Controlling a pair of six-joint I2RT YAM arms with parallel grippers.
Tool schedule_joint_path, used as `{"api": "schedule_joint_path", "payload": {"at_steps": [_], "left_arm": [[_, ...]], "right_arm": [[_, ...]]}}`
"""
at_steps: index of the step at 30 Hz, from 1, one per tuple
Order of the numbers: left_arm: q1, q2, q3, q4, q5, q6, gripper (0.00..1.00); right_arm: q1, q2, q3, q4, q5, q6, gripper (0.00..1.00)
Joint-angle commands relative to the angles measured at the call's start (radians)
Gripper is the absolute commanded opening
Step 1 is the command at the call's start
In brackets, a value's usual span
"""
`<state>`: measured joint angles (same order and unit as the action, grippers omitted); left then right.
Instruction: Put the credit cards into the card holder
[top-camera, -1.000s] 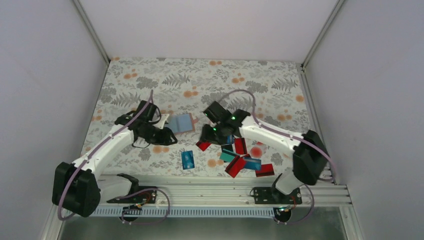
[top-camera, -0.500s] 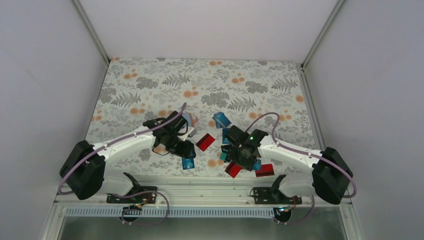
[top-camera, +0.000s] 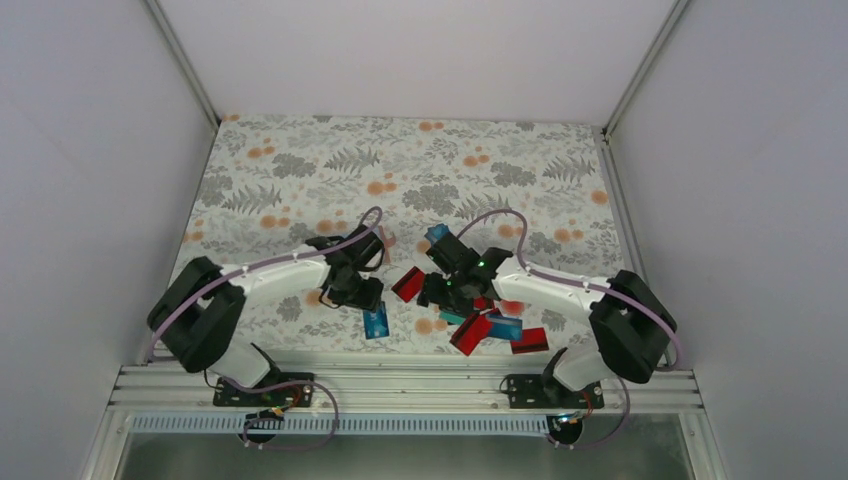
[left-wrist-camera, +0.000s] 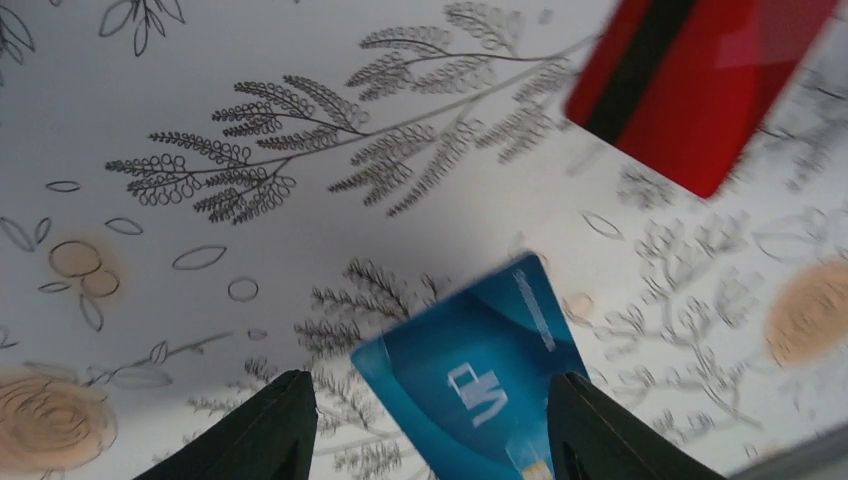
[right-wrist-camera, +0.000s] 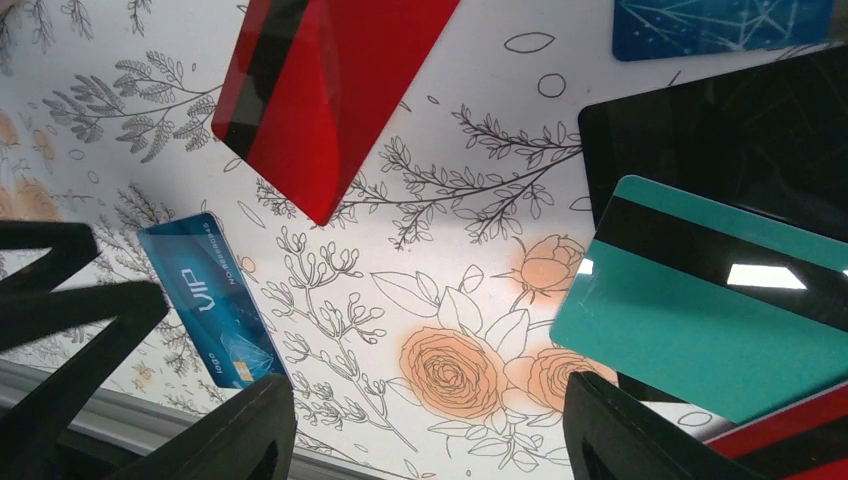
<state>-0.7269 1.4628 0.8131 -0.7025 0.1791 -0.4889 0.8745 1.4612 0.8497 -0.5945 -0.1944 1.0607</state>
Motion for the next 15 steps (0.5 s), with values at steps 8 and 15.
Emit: {"api": "schedule_joint_path", "payload": {"at_steps": [8,15], "left_arm": [[-0.037,0.148,0.044,0.117,-0.024,-0.015,0.53],[-0.112,0.193,0.056,0.107,-0.048,-0.055,0.52]], "right_arm": [[-0.008,-0.043,-0.064,0.032,-0.028,-0.089,0.67],[-0.010,-0.084,-0.099,0.045,-0.043,-0.101,0.66]]}}
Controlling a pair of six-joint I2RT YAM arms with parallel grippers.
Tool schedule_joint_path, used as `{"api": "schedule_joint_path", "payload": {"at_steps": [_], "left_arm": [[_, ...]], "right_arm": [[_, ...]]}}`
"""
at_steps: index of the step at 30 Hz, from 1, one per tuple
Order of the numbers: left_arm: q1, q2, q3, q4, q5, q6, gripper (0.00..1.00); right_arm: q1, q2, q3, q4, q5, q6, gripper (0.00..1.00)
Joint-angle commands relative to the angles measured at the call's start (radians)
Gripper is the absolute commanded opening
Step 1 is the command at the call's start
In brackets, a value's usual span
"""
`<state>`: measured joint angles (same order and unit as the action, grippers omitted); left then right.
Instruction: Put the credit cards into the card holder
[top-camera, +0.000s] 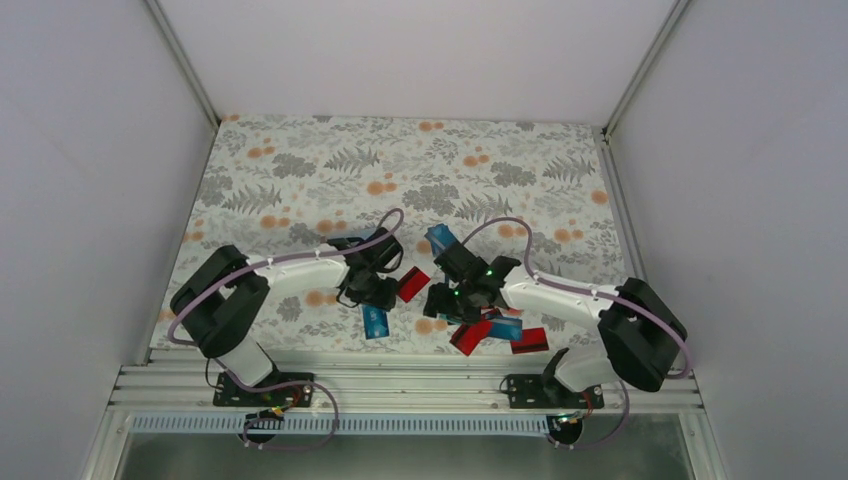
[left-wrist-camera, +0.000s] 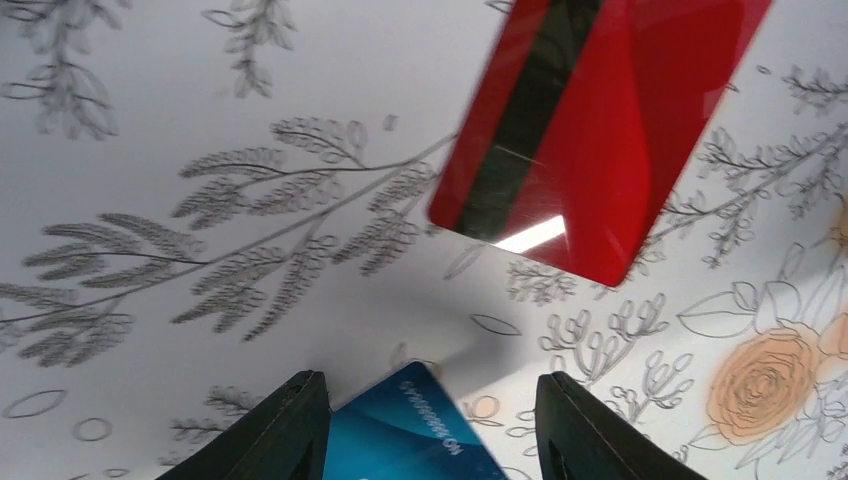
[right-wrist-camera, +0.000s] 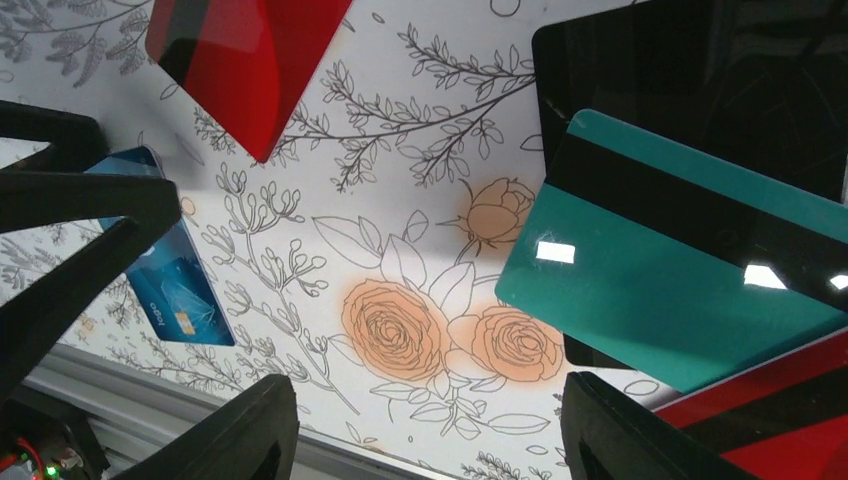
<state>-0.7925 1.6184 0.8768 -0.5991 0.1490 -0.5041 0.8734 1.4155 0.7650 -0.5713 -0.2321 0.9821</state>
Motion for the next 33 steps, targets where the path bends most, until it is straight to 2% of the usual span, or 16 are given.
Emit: {"api": "schedule_joint_path", "payload": {"at_steps": [1,7,12,33], "left_arm": [[-0.061,0.030,-0.014,0.003,-0.019,-0.051,0.52],[-0.139,-0.002,-0.072,0.020,-0.023,-0.137,0.52],[-0.187,0.001,-0.062,-0.011,-0.057,-0.180,0.52],[-0.209,-0.092,-0.071,-0.148,-0.153,-0.356,0.53]], "right_arm": [[-0.009,-0.041,-0.016,0.021,-0.006,-0.024,0.66],[-0.010,-0.038,-0.022,0.029,-0.020,-0.043,0.66],[-0.010,-0.044,-0.036,0.040,-0.037,-0.052,0.66],[-0.010,-0.075,-0.064,0.068,-0.087,-0.068,0.66]]}}
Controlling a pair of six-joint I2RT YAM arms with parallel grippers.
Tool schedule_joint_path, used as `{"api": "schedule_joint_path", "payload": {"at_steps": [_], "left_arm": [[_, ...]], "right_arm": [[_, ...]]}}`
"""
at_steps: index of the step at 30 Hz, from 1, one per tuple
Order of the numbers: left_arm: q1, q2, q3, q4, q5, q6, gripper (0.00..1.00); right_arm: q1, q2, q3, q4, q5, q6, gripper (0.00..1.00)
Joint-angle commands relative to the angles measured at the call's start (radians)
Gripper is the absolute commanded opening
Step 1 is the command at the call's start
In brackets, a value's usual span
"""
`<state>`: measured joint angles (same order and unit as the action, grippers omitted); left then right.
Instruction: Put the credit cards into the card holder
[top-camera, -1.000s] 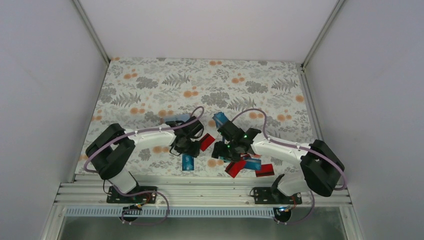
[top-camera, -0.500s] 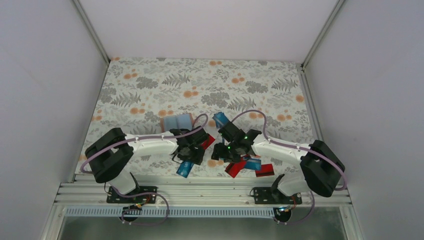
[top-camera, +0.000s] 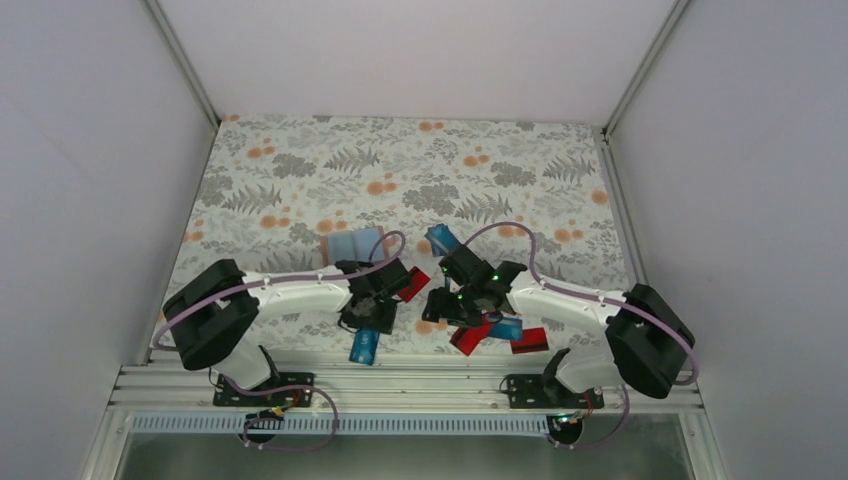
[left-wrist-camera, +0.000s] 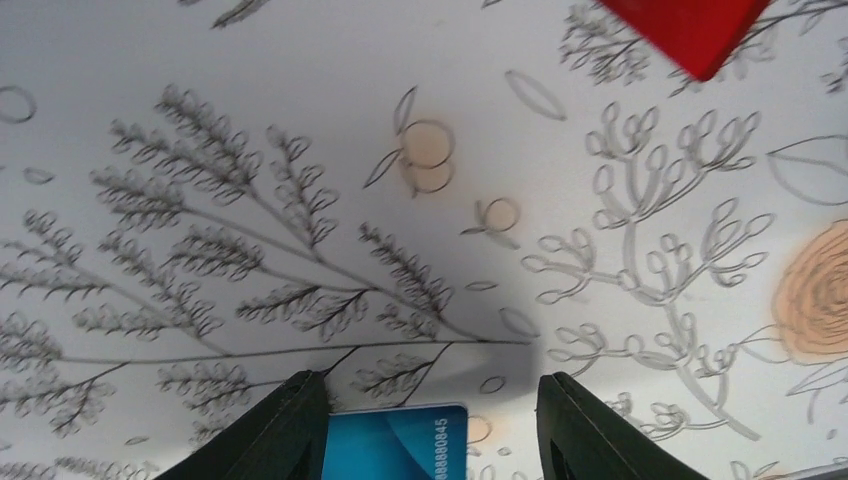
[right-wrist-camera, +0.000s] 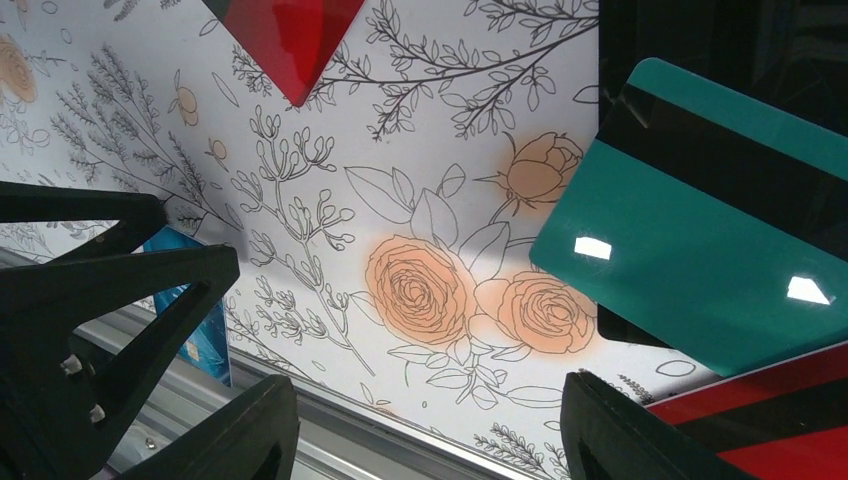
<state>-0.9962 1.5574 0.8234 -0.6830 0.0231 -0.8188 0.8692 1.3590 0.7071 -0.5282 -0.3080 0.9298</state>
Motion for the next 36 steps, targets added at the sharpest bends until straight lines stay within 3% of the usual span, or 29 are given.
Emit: {"api": "schedule_joint_path", "payload": {"at_steps": [1,7,11,19,29,36], "left_arm": [[-0.005,-0.045,-0.008,-0.068,-0.026,-0.044,0.53],[-0.004,-0.145,0.074,-0.171,-0.039,-0.068,0.66],[0.001,-0.255,0.017,-0.186,0.007,-0.111,0.75],[0.029,-0.535,-0.242,-0.111,0.127,-0.277,0.78],[0.099,-0.738,-0.455,-0.038,0.222,-0.437,0.78],[0.111,-0.826,-0.564,0.082,0.264,-0.490,0.75]], "right_arm": [[-0.006,-0.019,-0.004,0.030,-0.016,-0.016,0.66],[-0.003,0.010,0.015,0.103,-0.093,-0.042,0.66],[0.017,0.073,0.076,0.147,-0.149,-0.088,0.65],[0.074,0.216,0.177,0.264,-0.254,-0.146,0.52],[0.136,0.427,0.286,0.300,-0.345,-0.213,0.21],[0.137,0.484,0.294,0.312,-0.334,-0.222,0.16]]}}
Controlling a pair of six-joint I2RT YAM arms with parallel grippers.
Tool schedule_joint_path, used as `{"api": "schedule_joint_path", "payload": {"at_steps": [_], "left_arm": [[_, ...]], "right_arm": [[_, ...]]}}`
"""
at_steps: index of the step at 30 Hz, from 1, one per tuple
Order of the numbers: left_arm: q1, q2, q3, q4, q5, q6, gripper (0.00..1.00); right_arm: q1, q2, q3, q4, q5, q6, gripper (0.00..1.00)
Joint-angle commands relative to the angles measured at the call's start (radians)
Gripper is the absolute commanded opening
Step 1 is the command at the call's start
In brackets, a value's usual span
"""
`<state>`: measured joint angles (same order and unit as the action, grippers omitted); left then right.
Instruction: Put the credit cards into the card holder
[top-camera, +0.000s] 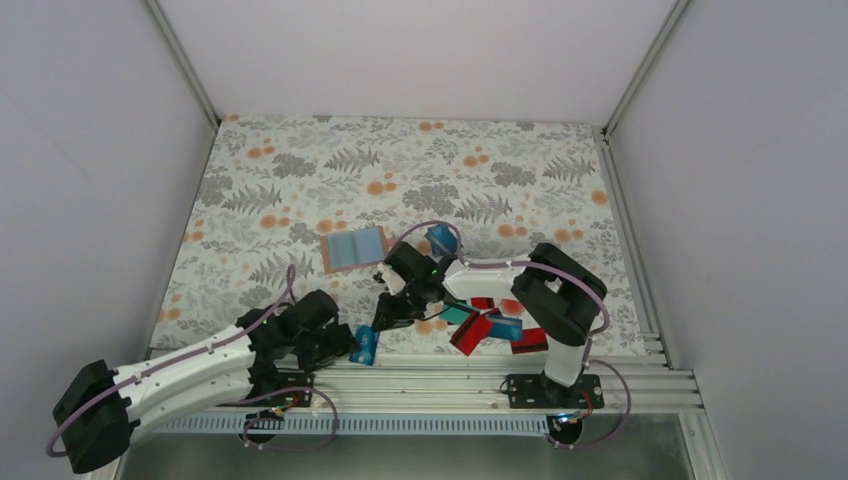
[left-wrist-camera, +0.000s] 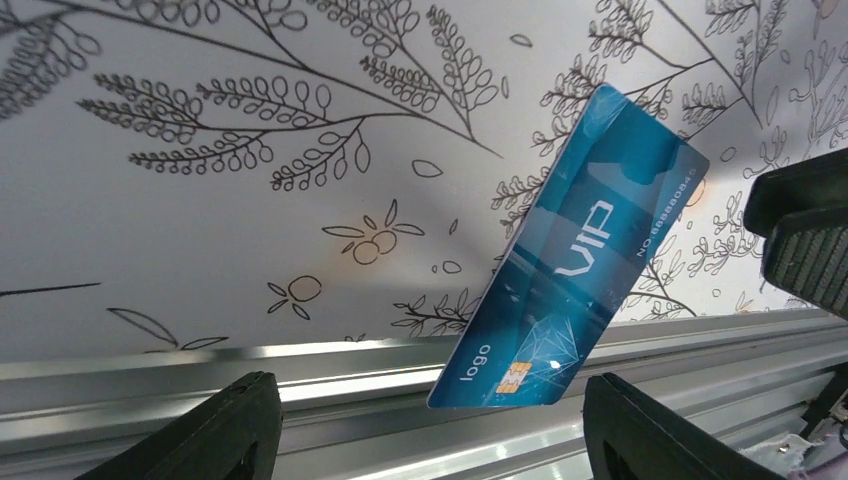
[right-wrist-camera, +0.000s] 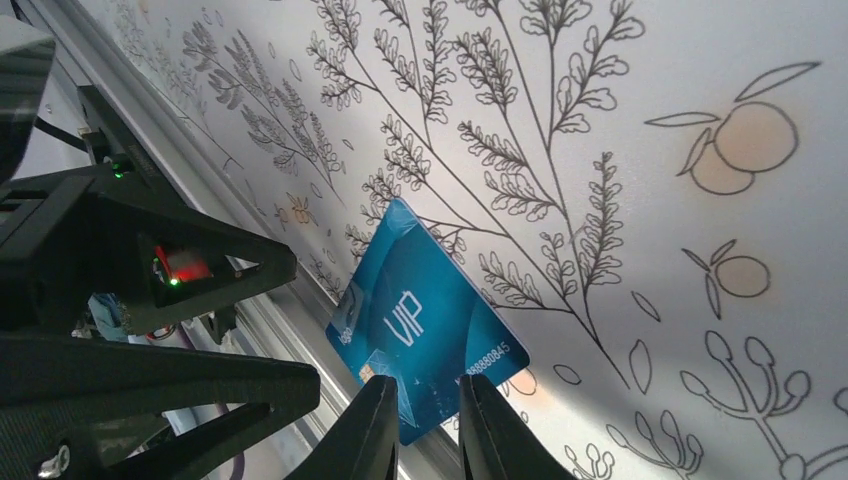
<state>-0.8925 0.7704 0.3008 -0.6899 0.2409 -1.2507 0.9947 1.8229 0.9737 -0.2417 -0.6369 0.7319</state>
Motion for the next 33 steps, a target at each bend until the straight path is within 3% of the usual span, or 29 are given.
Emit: {"api": "schedule_joint_path", "payload": {"at_steps": [1,18,27,33], "left_arm": [[0.007,-0.048,-0.053,0.105,0.053,-0.063,0.75],[0.009,-0.056,-0.152,0.293,0.104,-0.075,0.60],[0.011,-0.068,-0.151,0.341,0.090,-0.054,0.45],[0.010,-0.070,-0.137,0.372,0.083,-0.042,0.42]], "right_arm": [[0.012,0.025,0.029,0.027,-0.003,-0.023,0.15],[0.012,0.064,-0.115,0.070,0.087,0.008,0.12],[0.012,0.058,-0.133,0.084,0.091,0.012,0.11],[0.012,0.055,-0.134,0.085,0.092,0.011,0.11]]}}
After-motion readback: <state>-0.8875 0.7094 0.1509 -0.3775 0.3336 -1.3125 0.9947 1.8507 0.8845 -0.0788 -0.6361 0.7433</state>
